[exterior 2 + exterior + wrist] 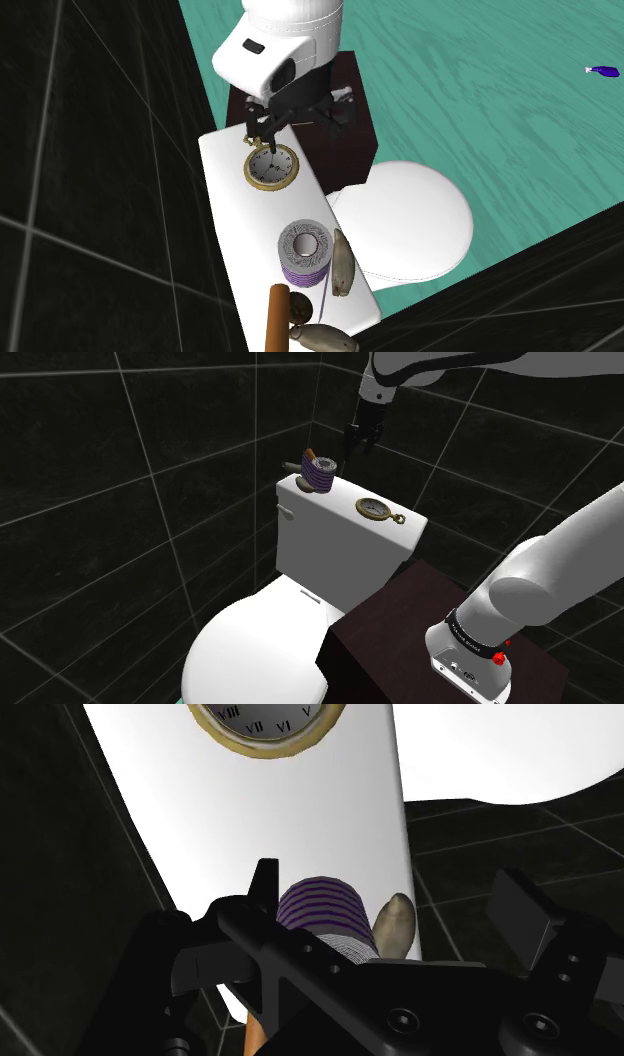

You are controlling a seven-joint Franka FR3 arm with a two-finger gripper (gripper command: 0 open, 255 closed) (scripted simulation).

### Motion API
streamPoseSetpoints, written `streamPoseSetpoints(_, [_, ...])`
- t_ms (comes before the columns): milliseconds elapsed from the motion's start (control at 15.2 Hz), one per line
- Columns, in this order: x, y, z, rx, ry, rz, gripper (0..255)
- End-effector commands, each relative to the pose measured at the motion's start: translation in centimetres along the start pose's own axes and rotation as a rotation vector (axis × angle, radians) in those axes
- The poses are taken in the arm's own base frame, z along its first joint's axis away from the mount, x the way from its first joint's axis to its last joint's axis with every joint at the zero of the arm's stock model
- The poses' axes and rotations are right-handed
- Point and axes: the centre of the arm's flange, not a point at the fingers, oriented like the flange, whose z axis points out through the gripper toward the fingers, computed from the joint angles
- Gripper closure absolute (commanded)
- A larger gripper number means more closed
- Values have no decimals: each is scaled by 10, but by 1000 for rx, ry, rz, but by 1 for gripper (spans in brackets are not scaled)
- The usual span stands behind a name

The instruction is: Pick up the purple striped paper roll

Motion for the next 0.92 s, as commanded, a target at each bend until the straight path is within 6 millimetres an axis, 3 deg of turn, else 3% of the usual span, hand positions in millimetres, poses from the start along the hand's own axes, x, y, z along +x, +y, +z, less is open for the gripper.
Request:
streamPoseSetpoints(0, [24, -3, 10, -3, -3, -4, 0])
streamPoseSetpoints(858, [186, -14, 75, -21, -21, -29, 0])
